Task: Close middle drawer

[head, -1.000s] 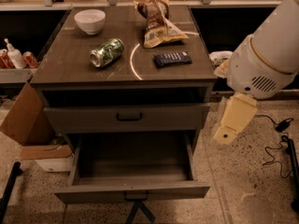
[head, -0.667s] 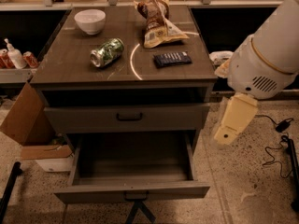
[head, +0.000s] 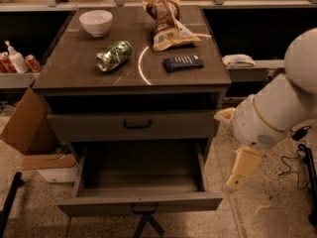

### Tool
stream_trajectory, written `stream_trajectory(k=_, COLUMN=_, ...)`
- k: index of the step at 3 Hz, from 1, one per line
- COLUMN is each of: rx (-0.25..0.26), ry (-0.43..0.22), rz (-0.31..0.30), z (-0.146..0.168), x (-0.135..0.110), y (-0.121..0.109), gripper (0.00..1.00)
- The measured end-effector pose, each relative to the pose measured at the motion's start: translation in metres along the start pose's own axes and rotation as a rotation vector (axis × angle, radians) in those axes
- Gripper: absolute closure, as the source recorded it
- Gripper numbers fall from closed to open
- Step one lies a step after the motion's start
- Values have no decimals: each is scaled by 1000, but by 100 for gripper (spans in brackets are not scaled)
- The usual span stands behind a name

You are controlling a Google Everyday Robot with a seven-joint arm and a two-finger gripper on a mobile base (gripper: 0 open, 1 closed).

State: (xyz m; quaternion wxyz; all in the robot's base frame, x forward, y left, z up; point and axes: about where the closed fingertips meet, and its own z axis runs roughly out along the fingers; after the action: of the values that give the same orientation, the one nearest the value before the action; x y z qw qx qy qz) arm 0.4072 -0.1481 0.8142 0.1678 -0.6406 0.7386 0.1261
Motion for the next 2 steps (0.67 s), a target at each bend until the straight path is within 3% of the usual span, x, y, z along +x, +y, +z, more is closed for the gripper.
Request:
stream_trajectory(k=1, rx=-92, ry=-70, rz=-74, z=67, x=29, y=10, gripper=0)
stream_trajectory(k=2, rx=-92, ry=-69, rz=-73, z=67, x=28, y=10, gripper=0)
